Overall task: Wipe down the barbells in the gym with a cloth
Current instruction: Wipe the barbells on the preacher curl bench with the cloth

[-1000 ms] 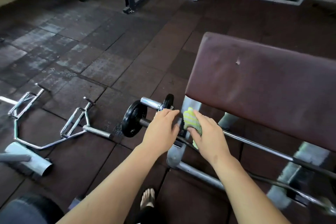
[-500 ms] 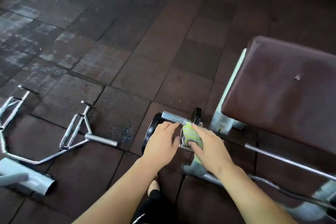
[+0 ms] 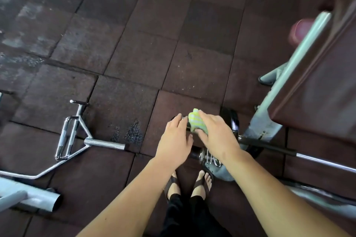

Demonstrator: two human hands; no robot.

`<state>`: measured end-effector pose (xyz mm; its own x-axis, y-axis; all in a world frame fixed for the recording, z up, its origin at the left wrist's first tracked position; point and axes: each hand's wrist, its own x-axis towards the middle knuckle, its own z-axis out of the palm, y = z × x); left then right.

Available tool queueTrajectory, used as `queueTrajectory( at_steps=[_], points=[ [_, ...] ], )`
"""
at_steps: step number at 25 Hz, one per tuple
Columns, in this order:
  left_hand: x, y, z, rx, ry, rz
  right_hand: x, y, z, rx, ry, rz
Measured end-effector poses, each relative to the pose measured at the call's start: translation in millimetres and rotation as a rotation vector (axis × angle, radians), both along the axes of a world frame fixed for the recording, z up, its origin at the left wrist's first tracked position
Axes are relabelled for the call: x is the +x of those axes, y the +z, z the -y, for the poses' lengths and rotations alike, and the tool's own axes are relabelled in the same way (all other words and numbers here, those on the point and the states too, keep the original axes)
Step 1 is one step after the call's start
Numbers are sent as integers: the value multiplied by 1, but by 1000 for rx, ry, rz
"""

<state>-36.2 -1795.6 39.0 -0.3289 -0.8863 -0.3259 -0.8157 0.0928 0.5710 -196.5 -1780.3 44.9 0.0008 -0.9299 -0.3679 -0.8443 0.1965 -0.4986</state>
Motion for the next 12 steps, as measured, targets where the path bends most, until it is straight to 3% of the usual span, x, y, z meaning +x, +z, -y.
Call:
queueTrajectory(
  at_steps=[4, 9, 12],
  points=[
    [-8, -25, 12, 36, 28, 22, 17, -44, 12, 138, 51, -218],
    [-1, -27, 23, 42, 37, 59, 38, -54, 25, 82, 163, -162],
    [1, -27, 26, 108, 1, 76, 18, -51, 20, 182, 102, -244]
  ],
)
